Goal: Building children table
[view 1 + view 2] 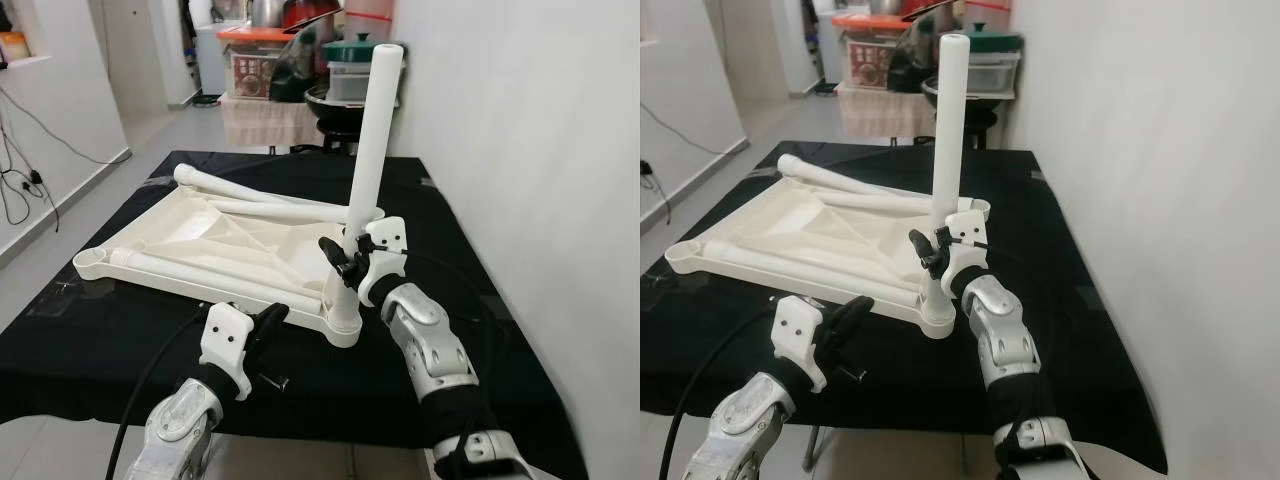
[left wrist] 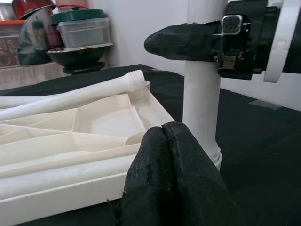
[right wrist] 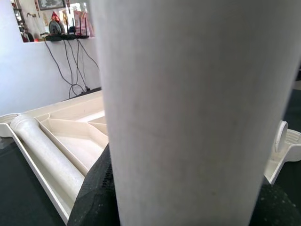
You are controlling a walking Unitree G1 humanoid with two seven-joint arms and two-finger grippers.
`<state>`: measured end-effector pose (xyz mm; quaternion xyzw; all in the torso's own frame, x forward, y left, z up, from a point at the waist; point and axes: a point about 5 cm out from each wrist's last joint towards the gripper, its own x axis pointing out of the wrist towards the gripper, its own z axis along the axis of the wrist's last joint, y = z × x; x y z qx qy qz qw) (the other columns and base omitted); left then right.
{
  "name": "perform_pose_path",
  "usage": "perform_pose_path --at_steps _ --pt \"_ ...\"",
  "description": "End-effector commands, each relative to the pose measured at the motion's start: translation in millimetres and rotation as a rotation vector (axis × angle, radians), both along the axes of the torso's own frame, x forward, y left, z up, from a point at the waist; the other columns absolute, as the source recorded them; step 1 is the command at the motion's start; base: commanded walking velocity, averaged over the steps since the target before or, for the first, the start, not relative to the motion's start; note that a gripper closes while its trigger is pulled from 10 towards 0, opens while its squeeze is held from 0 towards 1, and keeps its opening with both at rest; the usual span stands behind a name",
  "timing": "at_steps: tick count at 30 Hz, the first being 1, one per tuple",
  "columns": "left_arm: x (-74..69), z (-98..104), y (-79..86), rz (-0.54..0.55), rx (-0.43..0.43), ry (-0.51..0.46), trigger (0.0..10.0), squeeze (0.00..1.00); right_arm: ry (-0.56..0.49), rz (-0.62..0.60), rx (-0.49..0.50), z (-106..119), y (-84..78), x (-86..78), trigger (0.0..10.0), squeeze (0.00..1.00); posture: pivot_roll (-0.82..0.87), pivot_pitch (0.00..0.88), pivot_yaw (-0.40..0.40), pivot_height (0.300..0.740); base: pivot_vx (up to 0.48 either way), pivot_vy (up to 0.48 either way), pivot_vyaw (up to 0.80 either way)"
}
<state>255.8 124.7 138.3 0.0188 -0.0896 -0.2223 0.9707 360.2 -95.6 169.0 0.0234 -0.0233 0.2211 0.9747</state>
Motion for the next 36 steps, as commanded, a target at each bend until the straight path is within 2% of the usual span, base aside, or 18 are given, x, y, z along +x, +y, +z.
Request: perform_pose_path --at_steps 1,3,4,5,6,9,10,11,13,14,15,17,24,29,30,31,32,36 --pt "0.2 -3.5 0.0 0.006 0.004 0.013 10.0 0.0 0.131 -0.045 -0.005 -30.9 -7.7 -5.2 4.2 0.0 0.0 0.0 -0.041 0.74 0.0 0.0 0.0" --pt "0.2 -3.5 0.0 0.006 0.004 0.013 10.0 0.0 0.131 -0.045 -0.005 -30.9 -7.7 -5.2 4.2 0.0 0.0 0.0 -0.041 0.74 0.0 0.0 0.0" --pt "0.2 -3.6 -0.4 0.003 0.004 0.015 10.0 0.0 0.148 -0.024 0.01 -31.3 -5.7 -5.8 10.0 0.0 0.0 0.0 -0.036 0.74 0.0 0.0 0.0" --pt "0.2 -3.6 -0.4 0.003 0.004 0.015 10.0 0.0 0.148 -0.024 0.01 -31.3 -5.7 -5.8 10.0 0.0 0.0 0.0 -0.036 0.74 0.0 0.0 0.0" --pt "0.1 -3.7 -1.1 -0.002 0.004 0.017 10.0 0.0 0.151 -0.007 0.027 -28.4 -2.8 -8.5 10.0 1.0 0.0 0.0 -0.034 0.74 0.0 0.0 0.0" --pt "-0.1 -3.7 -1.6 -0.005 0.004 0.018 10.0 0.0 0.143 0.047 0.045 -24.0 1.0 -11.3 10.0 1.0 0.0 0.0 -0.032 0.74 0.0 0.0 0.0" --pt "-0.3 -3.6 -2.1 -0.006 0.003 0.018 10.0 0.0 0.127 0.104 0.054 -19.3 3.5 -13.2 10.0 1.0 0.0 0.0 -0.031 0.74 0.0 0.0 0.0" --pt "-0.3 -3.6 -2.1 -0.006 0.003 0.018 10.0 0.0 0.127 0.104 0.054 -19.3 3.5 -13.2 10.0 1.0 0.0 0.0 -0.031 0.74 0.0 0.0 0.0" --pt "-0.5 -3.2 -2.5 -0.008 0.001 0.018 10.0 0.0 0.077 0.221 0.035 -4.9 -0.2 -8.5 10.0 1.0 -0.01 0.0 -0.032 0.74 0.0 0.0 0.0" --pt "-0.5 -3.2 -2.5 -0.008 0.001 0.018 10.0 0.0 0.077 0.221 0.035 -4.9 -0.2 -8.5 10.0 1.0 -0.01 0.0 -0.032 0.74 0.0 0.0 0.0" --pt "-0.7 -2.9 -2.5 -0.009 0.0 0.018 10.0 0.0 0.045 0.293 -0.002 4.4 -3.6 -3.9 10.0 0.0 0.0 0.0 -0.032 0.74 0.0 0.0 0.0" --pt "-0.7 -2.6 -2.3 -0.009 -0.002 0.018 10.0 0.0 0.002 0.392 -0.055 17.5 -8.8 3.2 10.0 0.0 0.0 0.0 -0.034 0.74 0.0 0.0 0.0" --pt "-0.7 -2.5 -2.1 -0.007 -0.003 0.018 10.0 0.0 -0.016 0.458 -0.079 26.5 -12.9 7.7 10.0 0.0 0.0 0.0 -0.034 0.74 0.0 0.0 0.0" --pt "-0.5 -2.2 -1.9 -0.006 -0.003 0.017 10.0 0.0 -0.026 0.569 -0.116 33.5 -17.8 8.7 10.0 0.0 0.01 0.0 -0.037 0.74 0.0 0.0 0.0" --pt "-0.6 -1.9 -1.6 -0.006 -0.003 0.017 10.0 0.0 0.015 0.66 -0.115 30.7 -22.7 8.1 6.7 0.0 0.01 0.0 -0.037 0.74 0.0 0.0 0.0" --pt "-0.6 -1.9 -1.6 -0.006 -0.003 0.017 10.0 0.0 0.015 0.66 -0.115 30.7 -22.7 8.1 6.7 0.0 0.01 0.0 -0.037 0.74 0.0 0.0 0.0" --pt "-0.8 -1.6 -1.5 -0.007 -0.004 0.017 10.0 0.0 0.048 0.719 -0.098 29.0 -27.1 8.6 0.0 0.0 0.01 0.0 -0.037 0.74 0.0 0.0 0.0" --pt "-1.4 -1.2 -1.4 -0.008 -0.004 0.018 10.0 0.0 0.076 0.771 -0.096 26.5 -31.4 9.5 0.0 0.0 0.02 0.0 -0.037 0.74 0.0 0.0 0.0"
